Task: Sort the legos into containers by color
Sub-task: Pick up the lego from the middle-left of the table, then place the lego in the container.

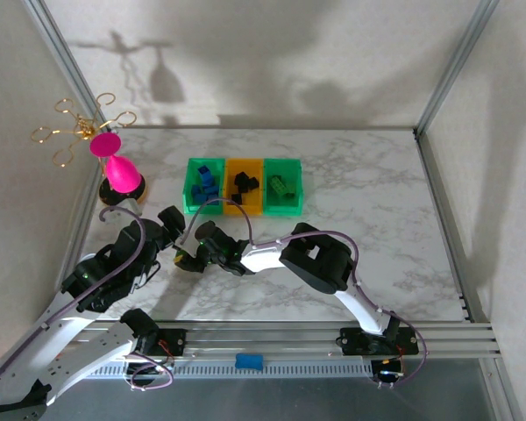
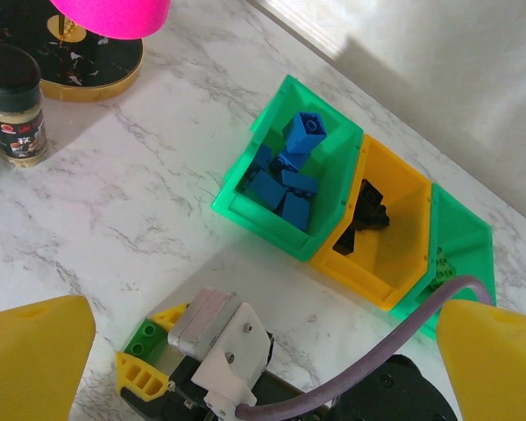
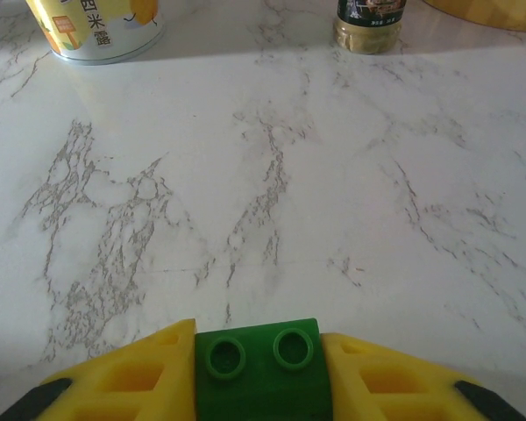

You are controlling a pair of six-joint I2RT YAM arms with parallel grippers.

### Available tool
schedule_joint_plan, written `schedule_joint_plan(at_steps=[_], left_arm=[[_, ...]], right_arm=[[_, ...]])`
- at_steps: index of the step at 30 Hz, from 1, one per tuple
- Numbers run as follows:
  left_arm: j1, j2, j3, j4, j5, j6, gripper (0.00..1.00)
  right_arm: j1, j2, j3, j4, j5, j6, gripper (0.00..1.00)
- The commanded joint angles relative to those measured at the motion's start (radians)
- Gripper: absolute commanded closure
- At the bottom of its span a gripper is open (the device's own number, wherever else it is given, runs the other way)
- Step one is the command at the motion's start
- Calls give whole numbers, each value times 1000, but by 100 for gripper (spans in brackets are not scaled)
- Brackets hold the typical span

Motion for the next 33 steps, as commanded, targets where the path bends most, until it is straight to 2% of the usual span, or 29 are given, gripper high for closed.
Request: schedule_joint_plan(at_steps=[1,11,15,22,28,33], left_arm=[[10,-14,1,-18,-24,-4,0],[9,-14,42,-17,-9,13,0],[9,-4,55,21,20,43,0],[11,83,47,154,106,112,0],[11,176,20,299,203,159,0],[10,234,-1,380,239,166,0]], right_arm=[[-3,-68,-30,-3,7,4,69],[-58,-305,-199,48,16,123,70],[-142,-448,-286,38,28,231,68],[-294,-641,-358,-126,176,275,66],[-442,-698,-384,-222,229,327,65],[-542,-613,-336,-288,301,340,65]])
